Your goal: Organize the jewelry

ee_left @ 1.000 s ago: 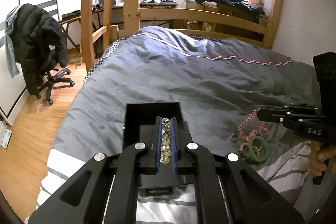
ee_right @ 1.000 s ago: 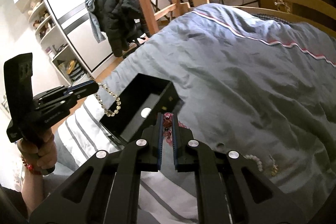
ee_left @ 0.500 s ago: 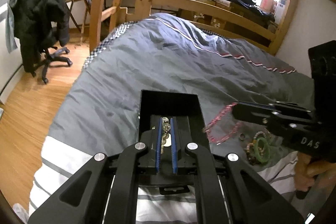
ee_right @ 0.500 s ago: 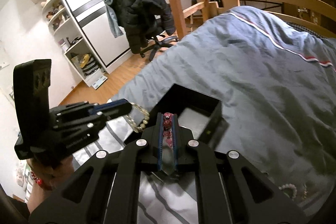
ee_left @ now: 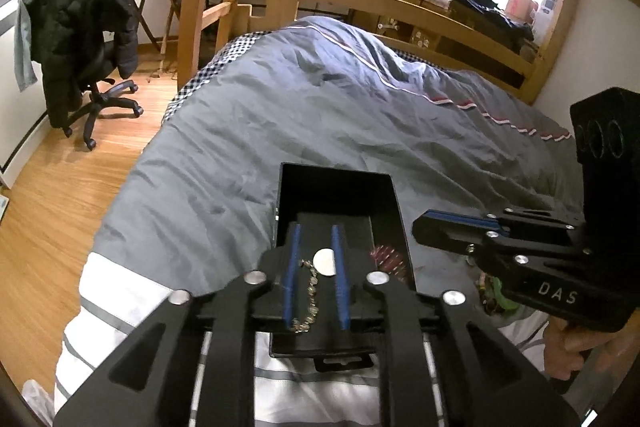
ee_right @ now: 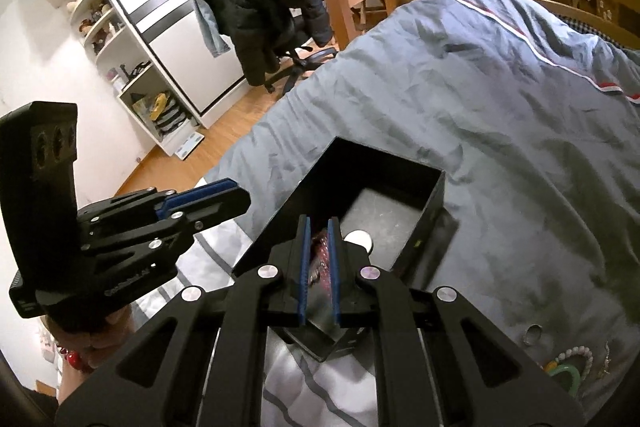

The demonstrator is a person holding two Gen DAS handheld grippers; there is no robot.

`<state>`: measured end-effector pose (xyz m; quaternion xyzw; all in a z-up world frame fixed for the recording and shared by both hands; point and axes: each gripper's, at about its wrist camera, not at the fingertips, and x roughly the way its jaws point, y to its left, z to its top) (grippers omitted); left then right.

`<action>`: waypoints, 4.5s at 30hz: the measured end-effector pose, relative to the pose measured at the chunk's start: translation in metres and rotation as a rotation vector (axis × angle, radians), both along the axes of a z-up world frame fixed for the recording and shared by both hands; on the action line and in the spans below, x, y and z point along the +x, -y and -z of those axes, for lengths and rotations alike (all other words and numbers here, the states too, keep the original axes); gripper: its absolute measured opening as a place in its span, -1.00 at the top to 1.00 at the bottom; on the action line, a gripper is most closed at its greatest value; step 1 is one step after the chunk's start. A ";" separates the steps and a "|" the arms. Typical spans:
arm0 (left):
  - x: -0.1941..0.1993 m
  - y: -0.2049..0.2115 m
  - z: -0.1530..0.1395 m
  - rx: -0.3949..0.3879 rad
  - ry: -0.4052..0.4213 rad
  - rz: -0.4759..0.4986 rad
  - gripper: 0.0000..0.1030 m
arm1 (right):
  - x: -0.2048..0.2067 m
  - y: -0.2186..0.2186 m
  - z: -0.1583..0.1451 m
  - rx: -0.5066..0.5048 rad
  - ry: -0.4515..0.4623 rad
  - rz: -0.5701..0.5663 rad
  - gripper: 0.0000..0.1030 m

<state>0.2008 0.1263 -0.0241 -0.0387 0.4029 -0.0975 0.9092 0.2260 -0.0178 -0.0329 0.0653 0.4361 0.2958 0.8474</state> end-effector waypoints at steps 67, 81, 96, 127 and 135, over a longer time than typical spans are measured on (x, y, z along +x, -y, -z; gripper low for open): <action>-0.029 0.226 0.116 0.180 -0.095 0.583 -0.05 | -0.054 0.206 0.104 -0.103 -0.128 0.162 -0.37; -0.033 0.230 0.121 0.183 -0.124 0.627 0.28 | -0.055 0.193 0.114 -0.211 -0.127 0.168 -0.41; -0.032 0.227 0.121 0.179 -0.135 0.622 0.61 | -0.051 0.205 0.117 -0.218 -0.133 0.215 0.61; -0.035 0.220 0.098 0.151 -0.055 0.586 0.61 | -0.053 0.234 0.083 -0.046 -0.040 0.321 0.81; -0.039 0.218 0.087 0.137 -0.019 0.576 0.61 | -0.055 0.233 0.081 -0.047 -0.037 0.327 0.81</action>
